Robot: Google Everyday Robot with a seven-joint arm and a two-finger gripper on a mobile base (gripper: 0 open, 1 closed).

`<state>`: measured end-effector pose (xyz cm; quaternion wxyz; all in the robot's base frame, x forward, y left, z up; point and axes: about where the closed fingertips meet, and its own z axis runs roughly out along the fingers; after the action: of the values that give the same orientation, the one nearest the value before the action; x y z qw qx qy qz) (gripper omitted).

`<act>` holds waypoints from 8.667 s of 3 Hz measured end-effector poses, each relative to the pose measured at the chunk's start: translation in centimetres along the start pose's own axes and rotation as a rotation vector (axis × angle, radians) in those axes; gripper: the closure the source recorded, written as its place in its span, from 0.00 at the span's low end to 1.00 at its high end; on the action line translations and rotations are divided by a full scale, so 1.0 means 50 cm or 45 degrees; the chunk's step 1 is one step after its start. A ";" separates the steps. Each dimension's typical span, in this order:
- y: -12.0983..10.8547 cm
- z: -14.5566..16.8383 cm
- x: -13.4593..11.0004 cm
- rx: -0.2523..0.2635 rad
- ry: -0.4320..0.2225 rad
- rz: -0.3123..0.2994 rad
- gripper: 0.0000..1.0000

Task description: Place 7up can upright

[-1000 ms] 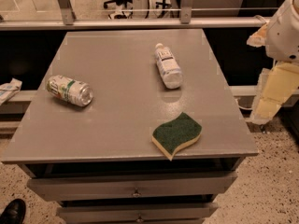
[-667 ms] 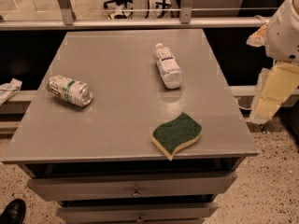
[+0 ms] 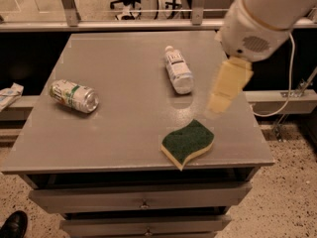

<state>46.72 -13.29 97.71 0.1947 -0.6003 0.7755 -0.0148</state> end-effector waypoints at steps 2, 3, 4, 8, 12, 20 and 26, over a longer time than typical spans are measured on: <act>0.006 0.059 -0.146 -0.040 -0.059 0.095 0.00; 0.005 0.050 -0.132 -0.029 -0.056 0.059 0.00; 0.005 0.050 -0.132 -0.029 -0.056 0.059 0.00; -0.053 0.308 -0.508 -0.106 -0.143 0.138 0.00; 0.018 0.422 -0.642 -0.213 -0.045 0.153 0.00; -0.067 0.322 -0.638 -0.061 -0.536 0.210 1.00; -0.086 0.194 -0.684 0.008 -1.541 0.105 1.00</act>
Offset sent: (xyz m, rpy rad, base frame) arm 0.0179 0.0524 -0.0065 0.0425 0.0140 -0.0082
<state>60.75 19.63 99.55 0.6035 -0.4710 0.5495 0.3345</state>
